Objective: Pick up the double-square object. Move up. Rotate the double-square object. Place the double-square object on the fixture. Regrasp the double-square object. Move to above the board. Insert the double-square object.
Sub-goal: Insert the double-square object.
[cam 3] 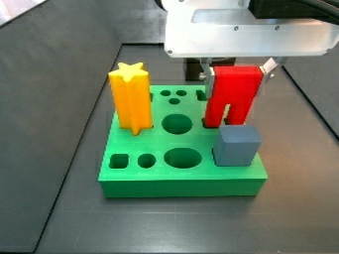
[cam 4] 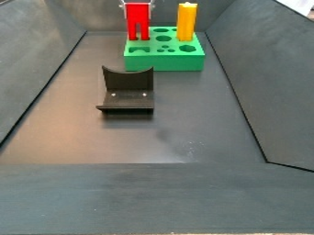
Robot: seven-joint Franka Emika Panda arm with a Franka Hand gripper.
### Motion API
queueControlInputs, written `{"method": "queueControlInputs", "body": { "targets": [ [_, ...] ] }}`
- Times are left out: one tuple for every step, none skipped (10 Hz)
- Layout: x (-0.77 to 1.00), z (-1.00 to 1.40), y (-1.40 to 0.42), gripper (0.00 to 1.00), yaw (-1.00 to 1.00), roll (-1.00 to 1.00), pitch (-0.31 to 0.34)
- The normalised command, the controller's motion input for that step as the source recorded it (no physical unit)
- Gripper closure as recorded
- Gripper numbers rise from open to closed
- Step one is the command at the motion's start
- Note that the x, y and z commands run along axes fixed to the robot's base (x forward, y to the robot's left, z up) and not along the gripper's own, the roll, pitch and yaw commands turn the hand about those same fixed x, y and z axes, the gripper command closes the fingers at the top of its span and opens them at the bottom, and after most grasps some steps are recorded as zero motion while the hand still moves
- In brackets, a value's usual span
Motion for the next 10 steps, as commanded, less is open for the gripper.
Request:
{"method": "queueControlInputs", "body": {
  "targets": [
    [-0.17, -0.25, -0.31, 1.0, 0.0, 0.07, -0.063],
    [-0.11, -0.32, -0.21, 1.0, -0.05, 0.05, -0.05],
    [0.0, -0.45, -0.06, 1.0, 0.0, 0.13, -0.019],
    [0.03, -0.7, 0.0, 1.0, 0.0, 0.13, 0.0],
    [0.19, -0.88, 0.09, 1.0, 0.0, 0.04, 0.0],
    [0.19, -0.98, 0.17, 1.0, 0.0, 0.0, 0.0],
    [0.19, -0.64, 0.14, 1.0, 0.03, 0.0, 0.01],
    [0.0, 0.0, -0.02, 1.0, 0.0, 0.02, 0.021],
    [-0.01, 0.0, 0.01, 1.0, 0.0, 0.02, 0.0],
    [0.0, 0.0, 0.0, 1.0, 0.0, 0.0, 0.0]
  ]
}}
